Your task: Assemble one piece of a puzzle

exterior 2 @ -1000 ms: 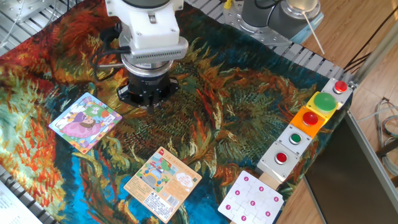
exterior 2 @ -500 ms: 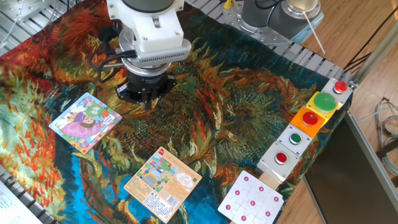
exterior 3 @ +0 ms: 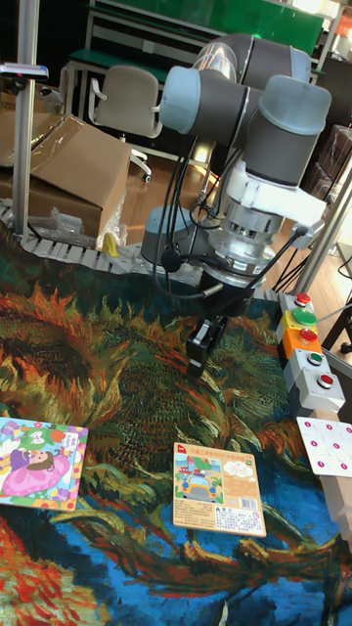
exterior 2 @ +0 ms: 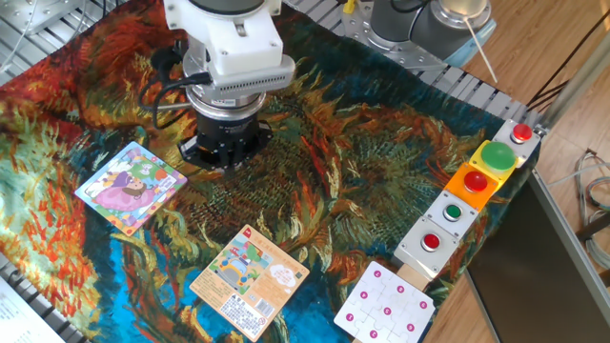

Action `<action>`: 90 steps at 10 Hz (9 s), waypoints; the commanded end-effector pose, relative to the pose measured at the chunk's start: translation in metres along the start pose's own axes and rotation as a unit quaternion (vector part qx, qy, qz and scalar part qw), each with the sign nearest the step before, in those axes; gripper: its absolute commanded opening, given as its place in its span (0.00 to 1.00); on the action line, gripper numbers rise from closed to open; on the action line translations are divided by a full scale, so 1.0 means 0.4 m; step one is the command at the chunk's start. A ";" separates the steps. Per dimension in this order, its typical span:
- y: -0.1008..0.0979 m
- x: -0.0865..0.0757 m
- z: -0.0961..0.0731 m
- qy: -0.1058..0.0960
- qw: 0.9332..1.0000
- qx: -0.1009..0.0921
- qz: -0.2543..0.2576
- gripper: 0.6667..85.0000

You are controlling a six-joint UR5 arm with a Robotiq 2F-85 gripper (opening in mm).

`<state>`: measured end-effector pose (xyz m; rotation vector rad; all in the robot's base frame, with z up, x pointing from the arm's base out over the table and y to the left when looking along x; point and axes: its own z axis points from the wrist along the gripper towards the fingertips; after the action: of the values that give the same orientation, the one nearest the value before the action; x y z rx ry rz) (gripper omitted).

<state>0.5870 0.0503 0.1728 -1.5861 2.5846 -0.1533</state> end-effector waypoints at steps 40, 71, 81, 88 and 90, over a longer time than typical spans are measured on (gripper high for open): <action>-0.034 -0.178 0.334 -0.010 0.981 -0.087 -0.172 0.64; 0.043 -0.130 0.414 -0.027 0.975 -0.090 -0.201 0.61; 0.044 -0.133 0.425 -0.027 0.973 -0.087 -0.211 0.57; 0.044 -0.146 0.426 -0.032 0.974 -0.087 -0.205 0.55; 0.040 -0.145 0.428 -0.031 0.974 -0.086 -0.206 0.53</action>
<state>0.6211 0.1024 0.0023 -2.1502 2.2385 0.0828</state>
